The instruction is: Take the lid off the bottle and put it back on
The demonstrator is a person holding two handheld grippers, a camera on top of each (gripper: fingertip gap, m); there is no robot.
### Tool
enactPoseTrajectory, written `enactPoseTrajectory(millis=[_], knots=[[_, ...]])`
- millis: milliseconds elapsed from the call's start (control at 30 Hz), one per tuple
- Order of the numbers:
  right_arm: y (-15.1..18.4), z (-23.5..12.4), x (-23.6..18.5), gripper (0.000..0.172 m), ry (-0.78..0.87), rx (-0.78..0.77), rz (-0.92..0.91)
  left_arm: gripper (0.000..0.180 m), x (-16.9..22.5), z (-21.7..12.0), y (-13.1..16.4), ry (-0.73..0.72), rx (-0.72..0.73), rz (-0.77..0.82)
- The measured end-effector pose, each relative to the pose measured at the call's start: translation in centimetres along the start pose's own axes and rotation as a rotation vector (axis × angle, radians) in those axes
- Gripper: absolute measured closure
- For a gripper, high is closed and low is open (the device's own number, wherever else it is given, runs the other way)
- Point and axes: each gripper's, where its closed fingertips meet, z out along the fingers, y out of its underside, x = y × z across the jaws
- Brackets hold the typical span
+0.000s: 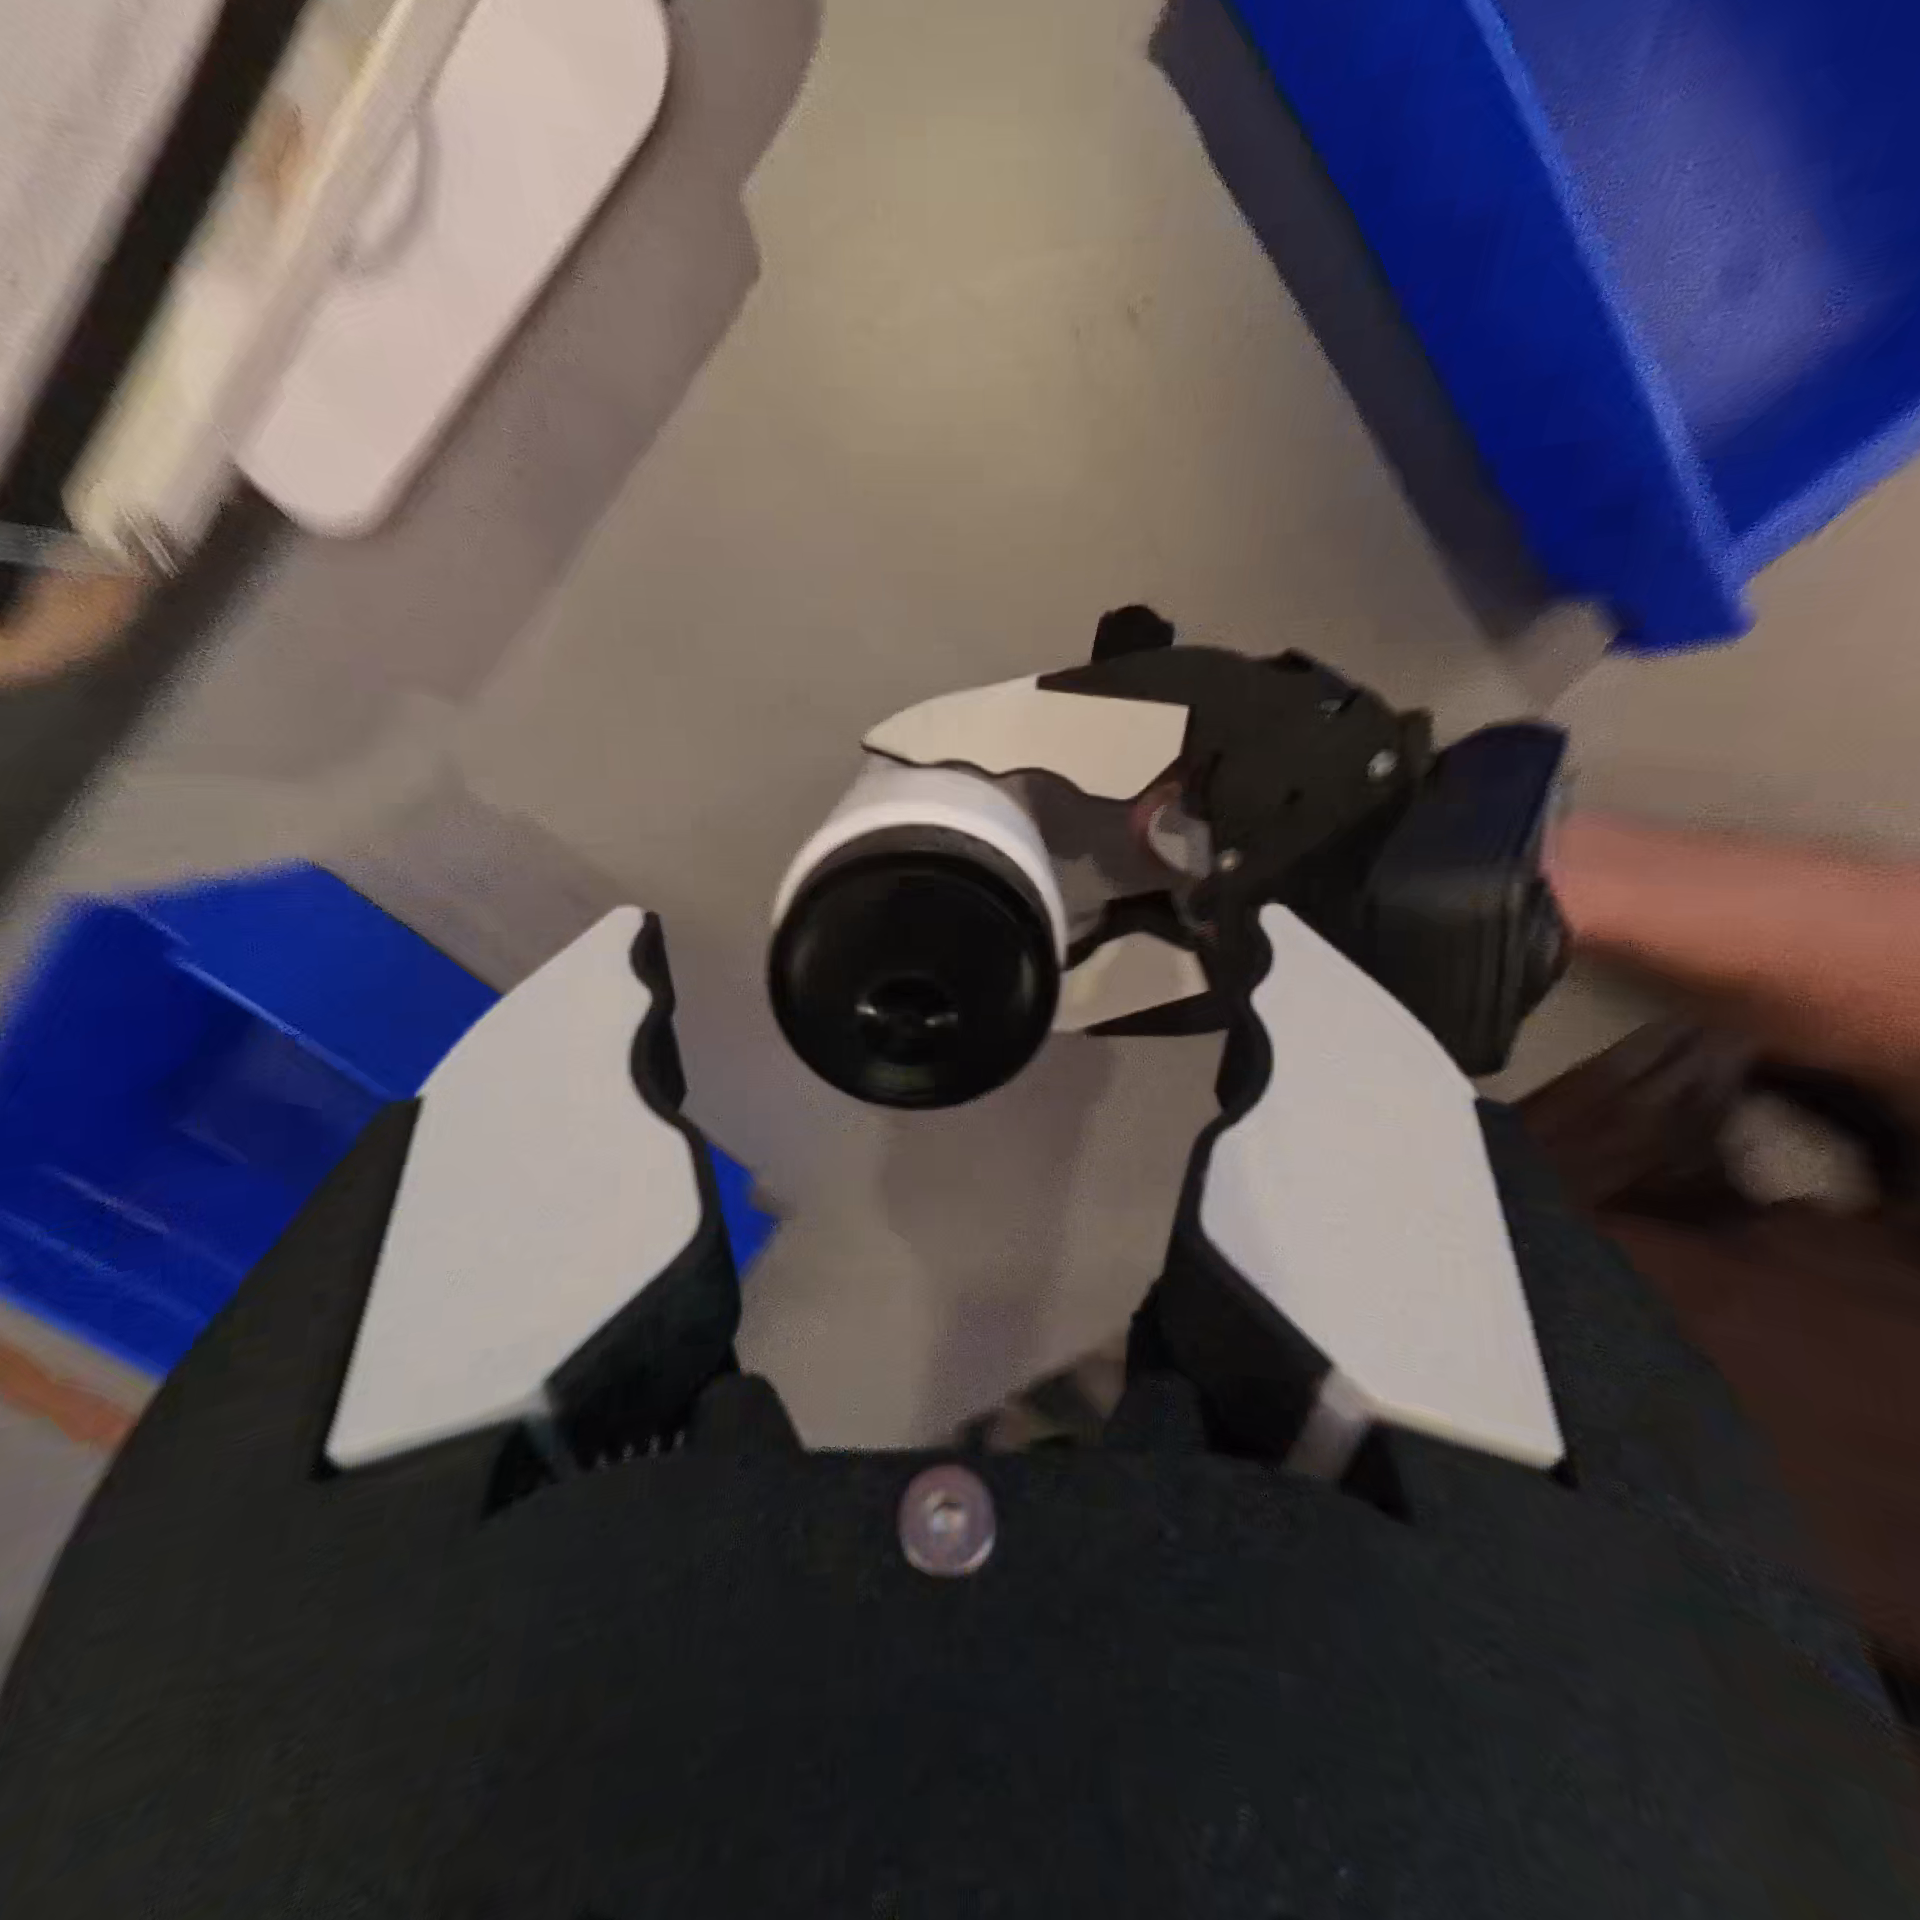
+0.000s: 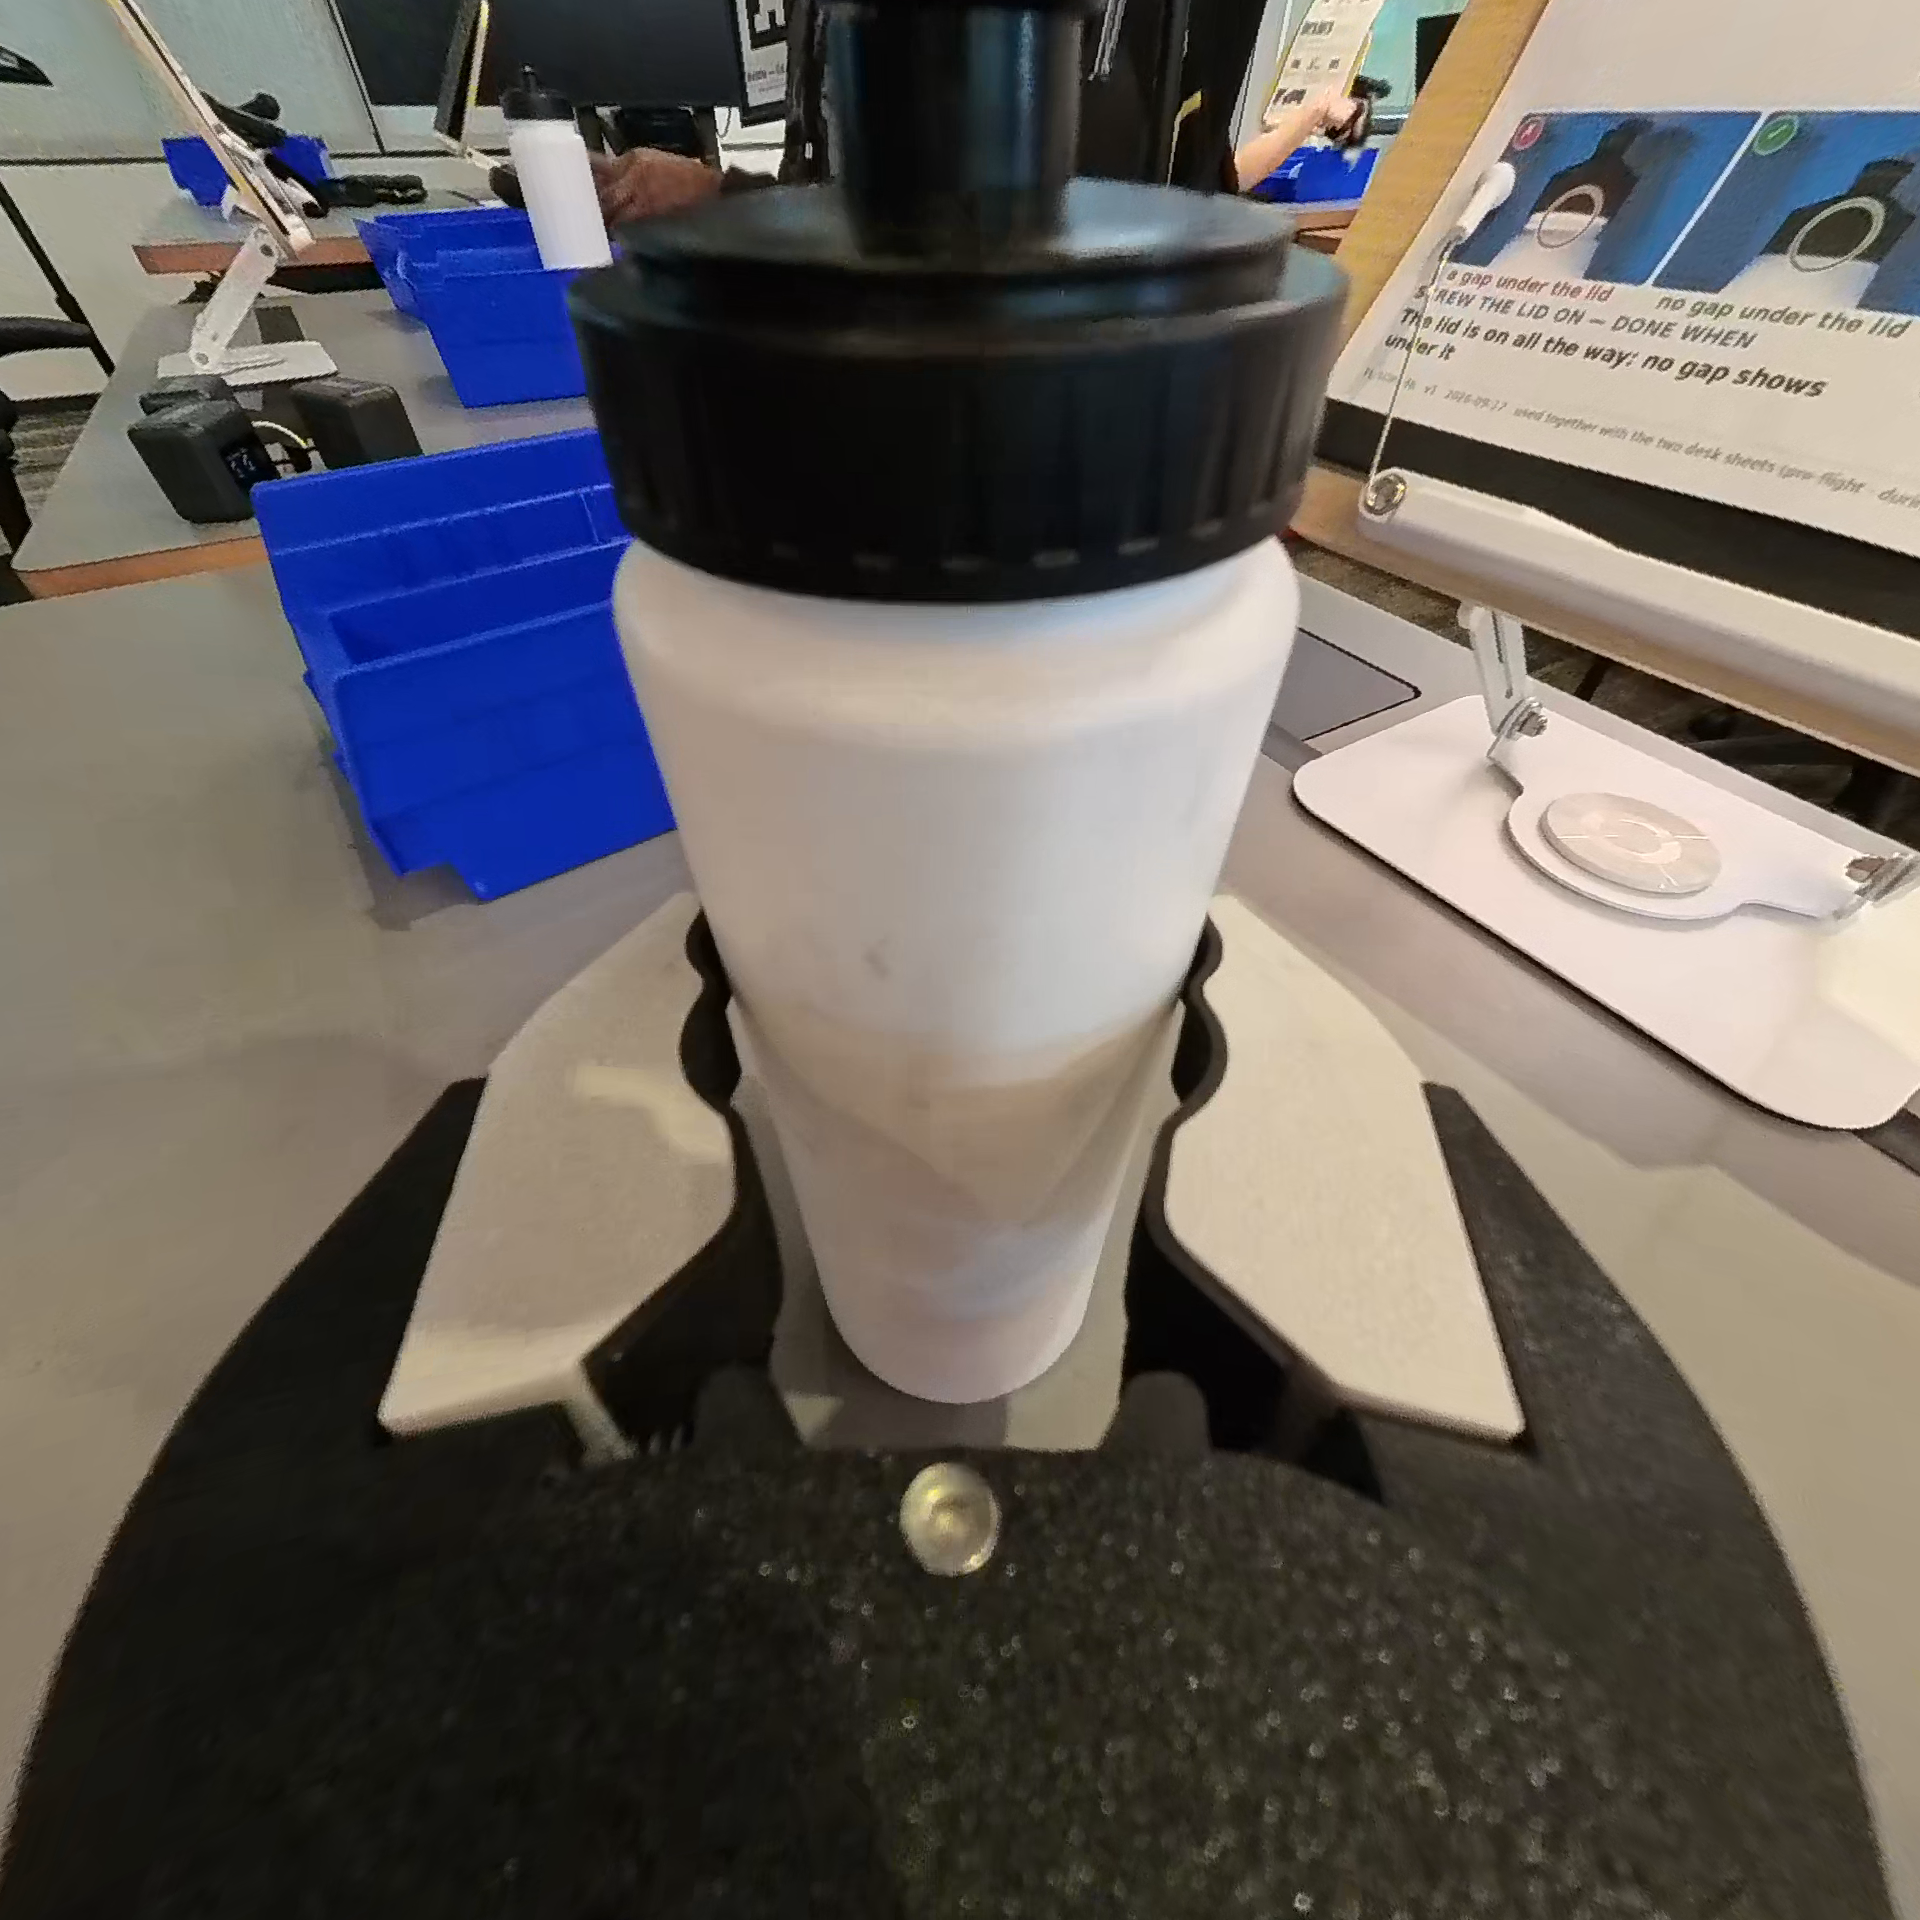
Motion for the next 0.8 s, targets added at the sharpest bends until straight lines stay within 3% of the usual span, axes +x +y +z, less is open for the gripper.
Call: enactPoseTrajectory(millis=[67, 200, 300, 367, 433, 567, 800], knots=[[0.0, 0.1, 0.0, 0.088, 0.001, 0.000, -0.001, 0.077, -0.5, 0.4, 0.4, 0.027, 0.006, -0.148], [0.0, 0.2, 0.0, 0.088, 0.001, -0.006, -0.001, 0.083, -1.3, 2.1, 1.8, 0.010, -0.041, -0.274], [0.0, 0.2, -0.1, 0.088, 0.005, -0.013, 0.001, 0.092, -1.3, 3.2, 2.6, 0.002, -0.087, -0.307], [0.0, 0.2, -0.1, 0.088, 0.007, -0.013, 0.002, 0.111, -1.4, 3.3, 2.6, -0.002, -0.077, -0.323], [0.0, 0.2, -0.1, 0.088, 0.007, -0.012, 0.001, 0.111, -1.4, 3.2, 2.6, 0.008, -0.087, -0.318], [0.0, 0.2, -0.2, 0.088, 0.002, -0.009, 0.001, 0.111, -1.2, 3.3, 2.7, 0.009, -0.128, -0.108], [0.0, 0.1, -0.2, 0.088, -0.030, 0.011, 0.004, 0.110, -0.9, 3.4, 2.9, -0.005, -0.197, 0.582]])
